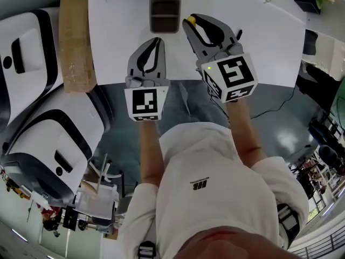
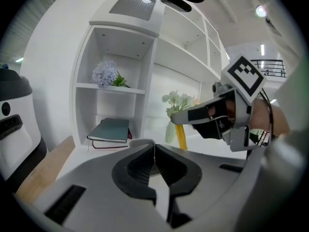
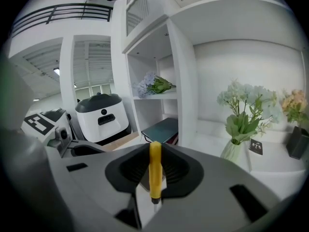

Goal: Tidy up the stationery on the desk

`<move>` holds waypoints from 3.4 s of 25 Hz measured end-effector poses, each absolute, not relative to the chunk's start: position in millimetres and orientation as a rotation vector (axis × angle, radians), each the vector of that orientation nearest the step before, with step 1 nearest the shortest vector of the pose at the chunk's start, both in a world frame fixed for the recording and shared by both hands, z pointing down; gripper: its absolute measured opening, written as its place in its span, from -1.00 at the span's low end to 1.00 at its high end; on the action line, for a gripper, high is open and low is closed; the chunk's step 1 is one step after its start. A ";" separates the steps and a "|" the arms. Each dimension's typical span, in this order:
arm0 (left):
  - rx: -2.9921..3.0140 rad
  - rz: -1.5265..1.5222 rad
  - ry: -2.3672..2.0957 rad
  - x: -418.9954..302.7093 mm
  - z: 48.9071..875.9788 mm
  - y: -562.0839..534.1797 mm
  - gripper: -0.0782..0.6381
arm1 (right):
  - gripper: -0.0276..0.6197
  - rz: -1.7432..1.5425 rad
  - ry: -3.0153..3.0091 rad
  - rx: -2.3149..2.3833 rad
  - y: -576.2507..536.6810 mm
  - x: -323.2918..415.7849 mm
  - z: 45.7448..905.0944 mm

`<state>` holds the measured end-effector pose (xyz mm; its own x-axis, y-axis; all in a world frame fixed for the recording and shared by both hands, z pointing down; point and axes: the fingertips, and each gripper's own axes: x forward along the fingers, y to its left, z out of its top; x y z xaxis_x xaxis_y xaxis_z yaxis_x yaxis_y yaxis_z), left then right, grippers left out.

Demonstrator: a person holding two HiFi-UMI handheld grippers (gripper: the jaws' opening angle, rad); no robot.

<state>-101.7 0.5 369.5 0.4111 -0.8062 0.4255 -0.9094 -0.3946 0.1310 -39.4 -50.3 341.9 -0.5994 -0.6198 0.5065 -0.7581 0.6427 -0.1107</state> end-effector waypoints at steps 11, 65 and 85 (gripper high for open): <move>2.320 0.406 -1.497 -114.8 365.3 -6.6 -0.78 | -0.74 0.432 -2.549 1.121 -69.2 -69.2 325.6; 2.494 0.469 -1.168 6.8 393.4 -29.8 -0.78 | -0.73 0.678 -2.181 1.383 -42.3 72.9 440.7; 2.512 0.555 -1.031 50.8 426.4 -22.6 -0.78 | -0.71 0.887 -1.958 1.318 -22.6 102.2 523.6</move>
<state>50.8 -22.6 426.4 0.6551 -0.5790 0.4854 -0.7239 -0.6650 0.1838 102.2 -22.6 523.6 -0.3184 -0.5319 0.7847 -0.9407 0.2797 -0.1921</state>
